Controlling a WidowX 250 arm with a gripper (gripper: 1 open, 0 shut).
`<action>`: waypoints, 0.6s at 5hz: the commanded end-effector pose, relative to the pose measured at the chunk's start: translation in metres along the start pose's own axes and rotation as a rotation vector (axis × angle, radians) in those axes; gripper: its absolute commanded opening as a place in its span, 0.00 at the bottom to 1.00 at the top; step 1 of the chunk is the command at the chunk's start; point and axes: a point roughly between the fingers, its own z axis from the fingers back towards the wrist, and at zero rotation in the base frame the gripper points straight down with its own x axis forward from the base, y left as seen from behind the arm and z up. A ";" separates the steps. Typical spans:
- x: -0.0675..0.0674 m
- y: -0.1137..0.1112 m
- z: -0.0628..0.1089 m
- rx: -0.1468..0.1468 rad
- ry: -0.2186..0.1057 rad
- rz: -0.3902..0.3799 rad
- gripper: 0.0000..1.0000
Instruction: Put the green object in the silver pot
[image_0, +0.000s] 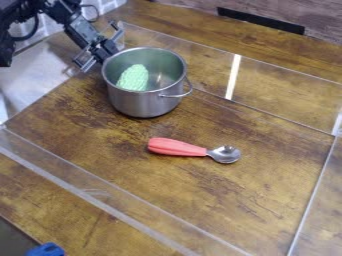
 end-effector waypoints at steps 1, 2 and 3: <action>0.014 0.002 0.045 -0.044 -0.077 -0.033 0.00; 0.017 0.004 0.048 -0.044 -0.083 -0.035 0.00; 0.020 0.007 0.051 -0.044 -0.091 -0.038 0.00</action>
